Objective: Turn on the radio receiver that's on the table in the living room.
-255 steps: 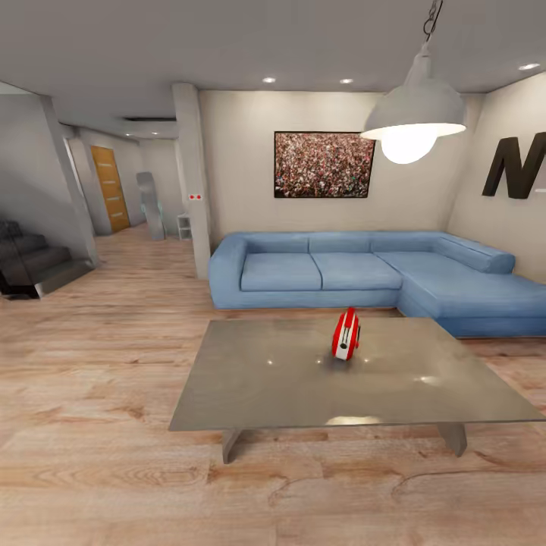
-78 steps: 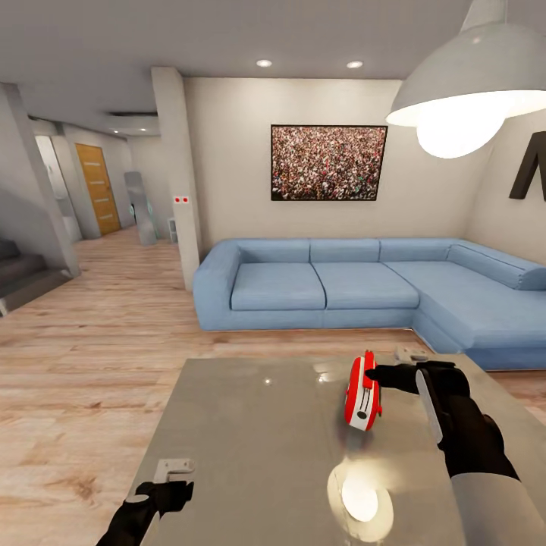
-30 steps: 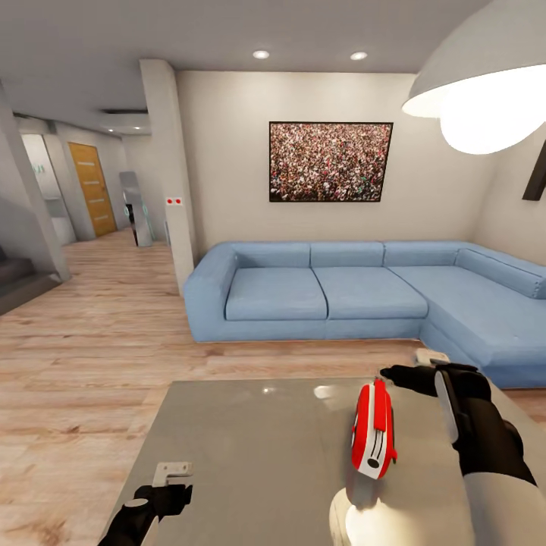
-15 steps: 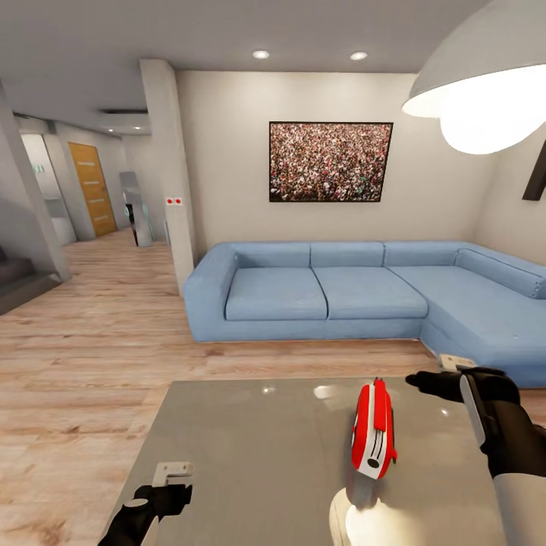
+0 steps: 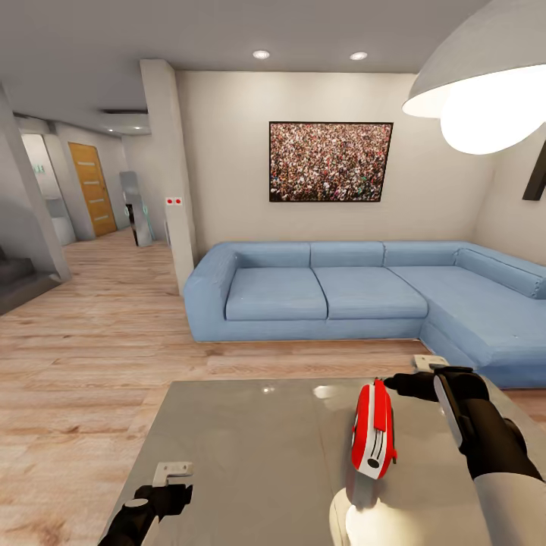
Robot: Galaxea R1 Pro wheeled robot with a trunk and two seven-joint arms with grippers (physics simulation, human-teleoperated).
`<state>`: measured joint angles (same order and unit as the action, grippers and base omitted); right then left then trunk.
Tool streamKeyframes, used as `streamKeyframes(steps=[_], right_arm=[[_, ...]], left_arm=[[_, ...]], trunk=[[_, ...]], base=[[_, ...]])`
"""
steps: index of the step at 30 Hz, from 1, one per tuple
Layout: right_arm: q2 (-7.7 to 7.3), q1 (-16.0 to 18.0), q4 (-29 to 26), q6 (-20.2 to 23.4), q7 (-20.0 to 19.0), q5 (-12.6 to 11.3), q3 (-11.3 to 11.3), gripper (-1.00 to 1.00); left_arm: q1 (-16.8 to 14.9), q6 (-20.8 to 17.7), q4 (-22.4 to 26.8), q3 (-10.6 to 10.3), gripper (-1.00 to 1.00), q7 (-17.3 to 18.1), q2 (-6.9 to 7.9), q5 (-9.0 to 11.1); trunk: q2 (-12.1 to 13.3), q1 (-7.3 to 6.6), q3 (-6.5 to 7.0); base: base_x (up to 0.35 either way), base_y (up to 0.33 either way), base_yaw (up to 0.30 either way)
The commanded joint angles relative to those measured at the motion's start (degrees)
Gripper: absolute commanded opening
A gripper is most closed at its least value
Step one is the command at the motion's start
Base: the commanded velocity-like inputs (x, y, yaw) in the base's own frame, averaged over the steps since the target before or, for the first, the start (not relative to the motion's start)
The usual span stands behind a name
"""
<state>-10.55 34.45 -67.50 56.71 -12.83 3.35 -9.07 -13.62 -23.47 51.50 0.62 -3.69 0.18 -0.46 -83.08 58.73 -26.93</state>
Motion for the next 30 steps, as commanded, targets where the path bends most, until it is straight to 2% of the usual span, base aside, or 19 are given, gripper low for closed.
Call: streamKeyframes(steps=[1,4,9,16,19,25,27,30], right_arm=[[0.03,0.0,0.0,-0.02,-0.03,-0.02,0.0,1.0],[0.08,0.0,0.39,-0.1,-0.4,-0.09,-0.08,1.0],[0.02,0.14,3.83,-0.09,-4.91,0.01,-0.16,1.0],[-0.13,1.71,4.78,-0.18,-5.66,0.49,-0.16,1.0],[-0.26,4.31,5.81,-0.16,-5.56,0.45,-0.16,1.0],[-0.44,13.42,13.42,-0.13,-5.4,0.64,-0.15,1.0],[-0.84,16.52,14.58,0.19,-5.09,0.73,-0.12,1.0],[-1.63,18.95,17.26,0.35,-3.06,0.7,-0.15,1.0]], left_arm=[[0.0,0.02,0.0,0.0,1.0,0.0,0.0,-0.02],[0.0,0.0,0.0,0.0,1.0,0.04,0.1,0.01],[0.0,-0.06,0.0,0.06,1.0,0.26,0.3,0.16],[0.0,-0.01,0.0,0.06,1.0,0.28,0.04,0.13],[0.0,0.0,0.0,0.06,1.0,0.27,0.07,0.12],[0.0,0.1,-0.04,0.08,1.0,0.23,0.16,0.08],[0.0,0.69,-0.1,0.09,1.0,0.18,0.17,0.04],[0.0,1.34,-0.55,0.07,1.0,0.12,0.17,0.03]], trunk=[[0.0,0.0,0.0],[0.0,0.0,0.0],[0.0,0.0,0.0],[0.0,0.0,0.0],[0.0,0.0,0.0],[0.0,0.0,0.0],[0.0,0.0,0.0],[0.0,0.0,0.0]], base=[[0.0,0.0,0.0],[0.0,0.0,0.0],[0.0,0.0,0.0],[0.0,0.0,0.0],[0.0,0.0,0.0],[0.0,0.0,0.0],[0.0,0.0,0.0],[0.0,0.0,0.0]])
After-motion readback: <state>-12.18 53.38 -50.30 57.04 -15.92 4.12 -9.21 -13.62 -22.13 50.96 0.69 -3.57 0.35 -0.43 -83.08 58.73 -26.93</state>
